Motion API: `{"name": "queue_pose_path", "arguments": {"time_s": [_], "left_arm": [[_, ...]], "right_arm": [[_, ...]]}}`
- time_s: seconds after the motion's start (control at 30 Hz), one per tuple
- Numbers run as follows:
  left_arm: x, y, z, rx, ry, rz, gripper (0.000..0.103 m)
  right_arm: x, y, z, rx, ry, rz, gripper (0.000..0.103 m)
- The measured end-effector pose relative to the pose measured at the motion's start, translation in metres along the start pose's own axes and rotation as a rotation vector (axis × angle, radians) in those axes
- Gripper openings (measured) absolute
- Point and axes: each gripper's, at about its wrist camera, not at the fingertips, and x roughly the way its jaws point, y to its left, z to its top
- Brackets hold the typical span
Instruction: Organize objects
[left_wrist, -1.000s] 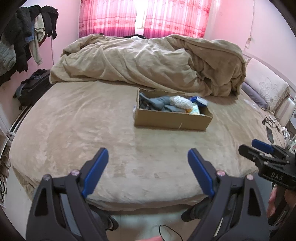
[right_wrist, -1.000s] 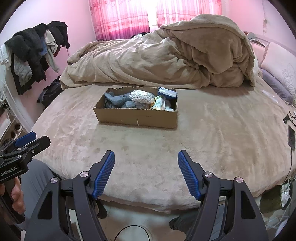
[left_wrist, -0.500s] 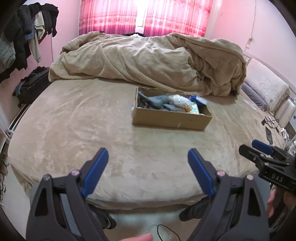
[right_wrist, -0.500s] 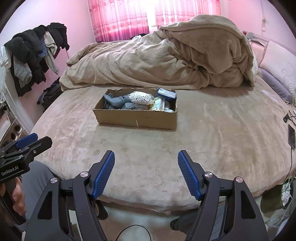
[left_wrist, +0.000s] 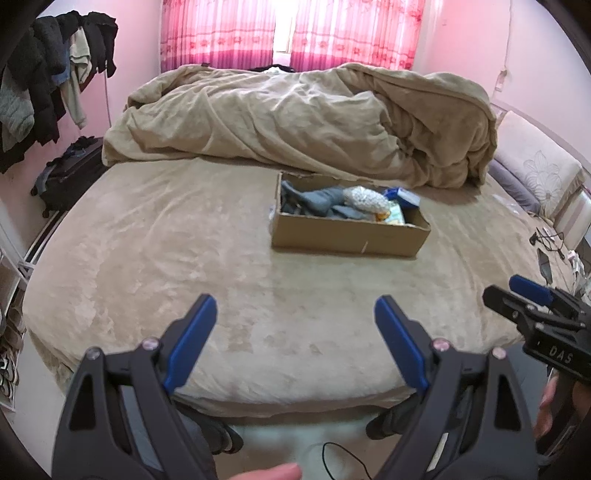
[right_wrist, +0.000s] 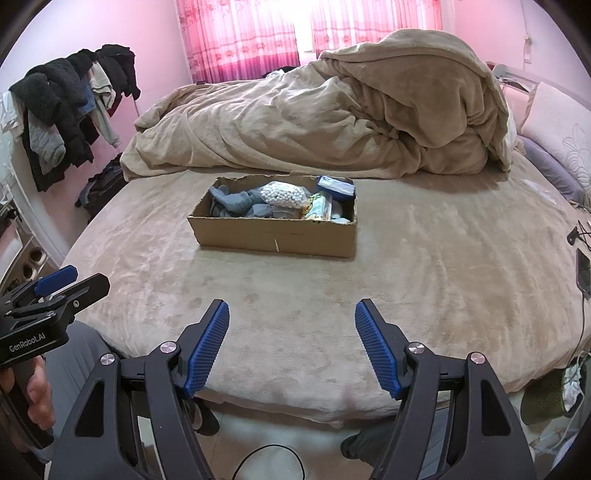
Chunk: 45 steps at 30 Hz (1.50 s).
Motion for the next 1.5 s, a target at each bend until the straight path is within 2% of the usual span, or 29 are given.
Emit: {"name": "queue_pose_path", "arguments": {"time_s": [0.63, 0.83, 1.5], "left_arm": [[0.0008, 0.0024, 0.0014, -0.002, 0.002, 0.01, 0.089], [0.0012, 0.0033, 0.0017, -0.003, 0.003, 0.012, 0.089], [0.0058, -0.0012, 0.0032, 0.004, 0.007, 0.011, 0.089]], "right_arm": [[0.0002, 0.0039, 0.0011, -0.006, 0.005, -0.002, 0.074], [0.0005, 0.0064, 0.0005, -0.026, 0.002, -0.035, 0.074], [0.0037, -0.0029, 0.0046, -0.004, 0.011, -0.013, 0.074]]}}
